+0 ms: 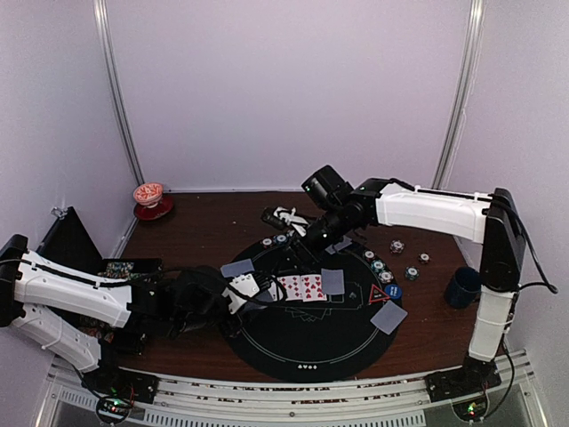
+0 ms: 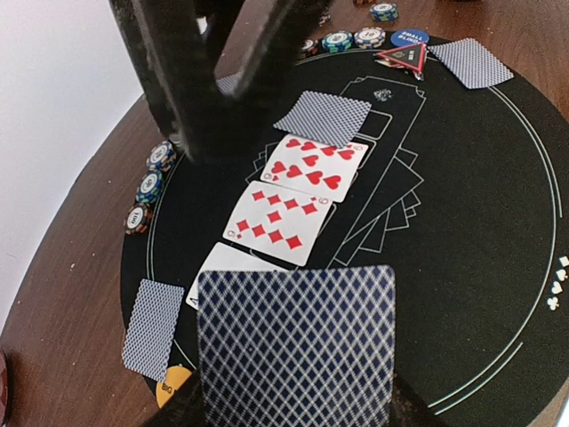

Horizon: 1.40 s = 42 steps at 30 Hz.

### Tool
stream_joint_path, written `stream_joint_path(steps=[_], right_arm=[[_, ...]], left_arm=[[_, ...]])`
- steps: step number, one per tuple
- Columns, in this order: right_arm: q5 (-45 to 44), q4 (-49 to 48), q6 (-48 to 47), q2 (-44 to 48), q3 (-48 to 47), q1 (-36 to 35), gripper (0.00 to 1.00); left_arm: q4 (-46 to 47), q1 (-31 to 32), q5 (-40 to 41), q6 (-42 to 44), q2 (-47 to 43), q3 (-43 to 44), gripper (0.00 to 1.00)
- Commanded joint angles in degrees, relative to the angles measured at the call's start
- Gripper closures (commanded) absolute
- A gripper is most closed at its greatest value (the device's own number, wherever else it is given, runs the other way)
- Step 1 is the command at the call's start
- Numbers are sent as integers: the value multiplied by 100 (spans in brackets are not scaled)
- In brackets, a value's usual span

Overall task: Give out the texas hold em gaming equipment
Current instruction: Pick up the poker card from the face-down deck piles.

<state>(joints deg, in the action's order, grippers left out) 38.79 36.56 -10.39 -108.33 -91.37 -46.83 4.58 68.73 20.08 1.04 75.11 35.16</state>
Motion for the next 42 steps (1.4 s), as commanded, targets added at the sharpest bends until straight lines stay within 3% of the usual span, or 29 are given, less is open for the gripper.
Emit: stream_joint_path(steps=[1,20,33,38,42], right_arm=[[202,161,-209,-231,-220,-241,24],[70,-312,317,-1151,-737,-518,32],[-1054,-667,196,-515,-84,-293,41],[-911,-615,54,-385,26,-191,43],[-22,-218,-207,-470,-203,-250,43]], left_arm=[[210,18,-82,46,-79,167,46],[210,17,-118,55,-69,167,46],[219,18,-127,54,-73,159,46],[240,18,-119,50,-63,158,46],[228,18,-99,52,-3,176,46]])
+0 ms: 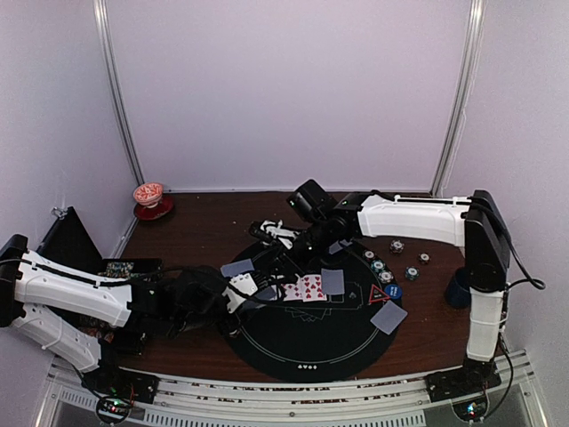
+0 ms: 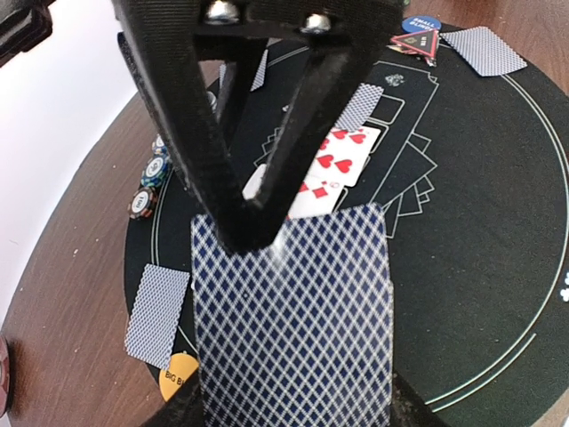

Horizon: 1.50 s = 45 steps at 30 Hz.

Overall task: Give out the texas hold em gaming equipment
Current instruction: Pick up the poker card from the face-down deck piles.

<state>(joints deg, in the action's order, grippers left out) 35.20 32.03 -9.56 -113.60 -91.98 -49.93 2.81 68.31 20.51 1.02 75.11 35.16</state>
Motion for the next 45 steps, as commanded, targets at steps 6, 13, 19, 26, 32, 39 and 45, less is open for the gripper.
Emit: stream_joint_path(steps=[6,13,19,26,32,39,45], right_arm=[[833,1109,-878,-93,-811,-219,44],[478,1139,-934,-122,-789,-341,52],[201,906,-882,-25,-568,-357,55],[-32,915,-932,-47,-522,-368,70],[-94,942,-988,99,-496,-369,90],[-140,1161,-1117,232,-519,-368,100],[-120,1320,-1203,282,-472,-364,100]], left_arm=[[400,59,-134,57,13,185,46],[396,55,-153,57,-21,176,46],[403,56,-161,57,-35,167,46],[396,55,-153,56,-17,176,46],[389,59,-156,57,-12,176,46],[387,58,-153,57,3,176,46],[387,59,-144,57,14,184,46]])
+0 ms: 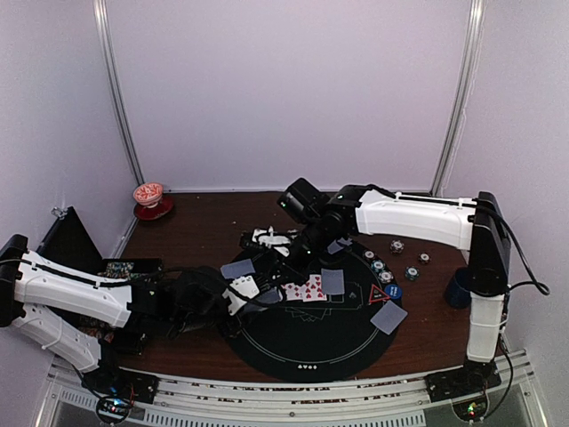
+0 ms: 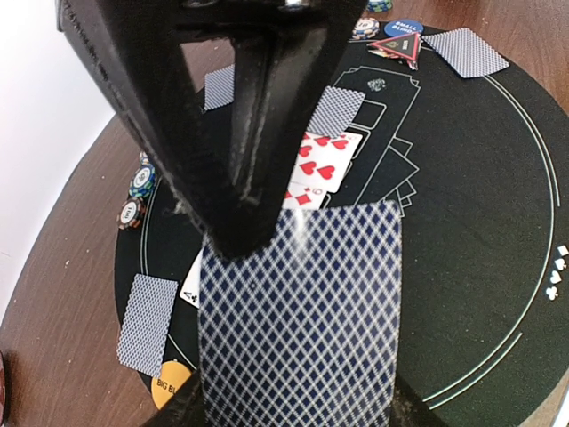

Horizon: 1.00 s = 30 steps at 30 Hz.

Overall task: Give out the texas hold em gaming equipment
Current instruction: Pick up the poker card from the face-down deck piles, then place the poker card in the community card area.

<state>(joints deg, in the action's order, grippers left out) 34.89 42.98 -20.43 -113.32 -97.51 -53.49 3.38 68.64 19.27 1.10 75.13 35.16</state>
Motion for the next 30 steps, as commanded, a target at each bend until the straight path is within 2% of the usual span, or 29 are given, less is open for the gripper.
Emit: stream_joint_path(steps=[1,13,18,25,30], right_arm=[[-93,271,-124,259,71,1,100],[-32,371,-92,800,440,531,100],[21,77,157,1374,1135,1091,100],[-585,-674,753,2324,2618,1988,100],[-871,-888,1066,2568,3280,2686,100]], left_arm=[[330,26,-19,48,14,184,46],[324,24,-36,48,1,182,46],[330,25,-35,48,10,185,46],[341,25,-20,39,58,198,46],[346,25,-3,28,72,206,46]])
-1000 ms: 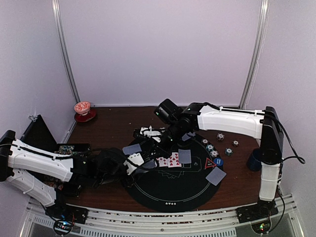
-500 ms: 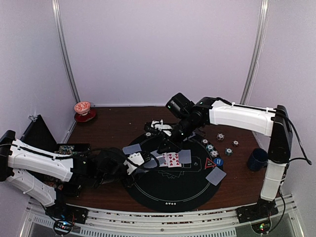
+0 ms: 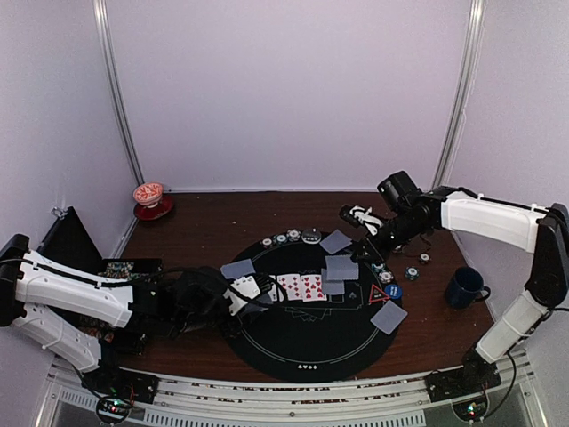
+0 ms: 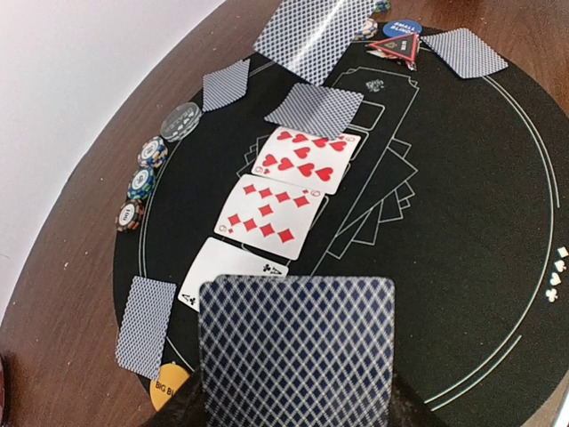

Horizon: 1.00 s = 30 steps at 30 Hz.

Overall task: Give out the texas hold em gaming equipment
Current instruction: Place the poker card in the community card area.

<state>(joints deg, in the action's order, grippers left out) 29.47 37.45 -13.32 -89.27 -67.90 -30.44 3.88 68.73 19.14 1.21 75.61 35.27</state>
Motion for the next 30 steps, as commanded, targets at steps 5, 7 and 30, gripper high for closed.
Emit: stream_joint_path(steps=[5,7,30], right_arm=[[-286,-449,553,-40,532,874,100],[-351,-529,627,-205,529,924,100],[-52,-136,430,-627,457,934,85]], left_arm=[[306,13,54,19,31,191,46],[306,17,55,16,32,191,46],[307,13,75,19,6,174,46]])
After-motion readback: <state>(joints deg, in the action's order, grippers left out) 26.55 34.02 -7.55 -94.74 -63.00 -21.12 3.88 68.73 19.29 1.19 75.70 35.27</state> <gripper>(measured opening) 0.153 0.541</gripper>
